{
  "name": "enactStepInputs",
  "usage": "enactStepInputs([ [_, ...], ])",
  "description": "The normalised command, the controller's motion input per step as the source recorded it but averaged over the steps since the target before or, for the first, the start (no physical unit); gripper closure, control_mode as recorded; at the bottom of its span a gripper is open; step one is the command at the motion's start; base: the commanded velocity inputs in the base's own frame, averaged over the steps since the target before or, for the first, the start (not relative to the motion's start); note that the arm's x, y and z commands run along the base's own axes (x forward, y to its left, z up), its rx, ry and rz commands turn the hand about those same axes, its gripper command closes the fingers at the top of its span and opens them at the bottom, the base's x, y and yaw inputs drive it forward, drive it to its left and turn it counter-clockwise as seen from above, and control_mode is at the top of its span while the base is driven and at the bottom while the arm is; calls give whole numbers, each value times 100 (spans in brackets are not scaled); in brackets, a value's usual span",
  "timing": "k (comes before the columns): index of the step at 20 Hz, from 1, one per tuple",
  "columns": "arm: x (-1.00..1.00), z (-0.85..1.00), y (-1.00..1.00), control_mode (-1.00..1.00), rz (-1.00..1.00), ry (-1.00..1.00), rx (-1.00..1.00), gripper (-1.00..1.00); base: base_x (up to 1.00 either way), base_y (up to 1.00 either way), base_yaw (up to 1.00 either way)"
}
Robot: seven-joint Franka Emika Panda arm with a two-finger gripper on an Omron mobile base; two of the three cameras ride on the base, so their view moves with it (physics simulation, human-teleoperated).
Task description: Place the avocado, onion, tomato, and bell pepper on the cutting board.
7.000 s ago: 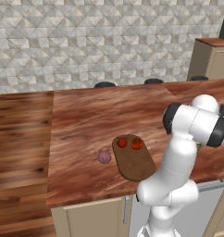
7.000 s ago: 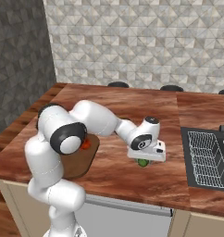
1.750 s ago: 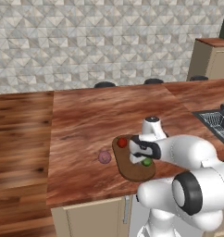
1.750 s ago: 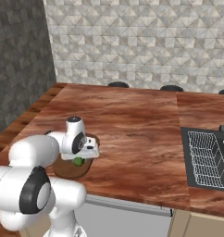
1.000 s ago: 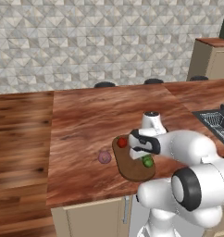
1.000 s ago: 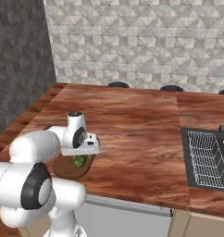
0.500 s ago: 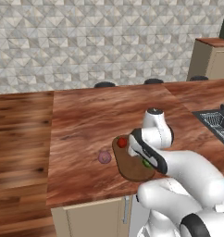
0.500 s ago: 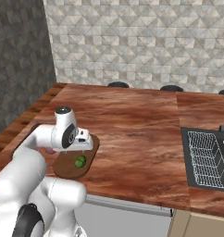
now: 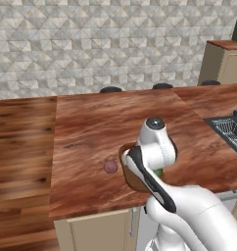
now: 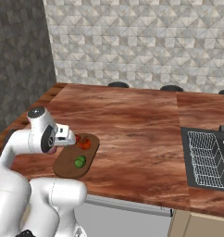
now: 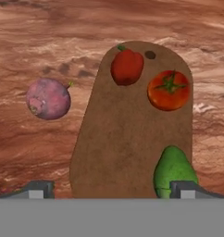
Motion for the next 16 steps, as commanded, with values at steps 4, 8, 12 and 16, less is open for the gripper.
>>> enactStepInputs([
  [4, -3, 23, 63, -100, 0, -12, 0, -100, 0, 0, 0],
  [8, 0, 5, 58, -100, 2, -6, 0, -100, 0, 0, 0],
  [12, 7, -1, 49, -100, 1, -1, 0, -100, 0, 0, 0],
  [16, 22, -2, 37, -100, 0, 0, 0, -100, 0, 0, 0],
])
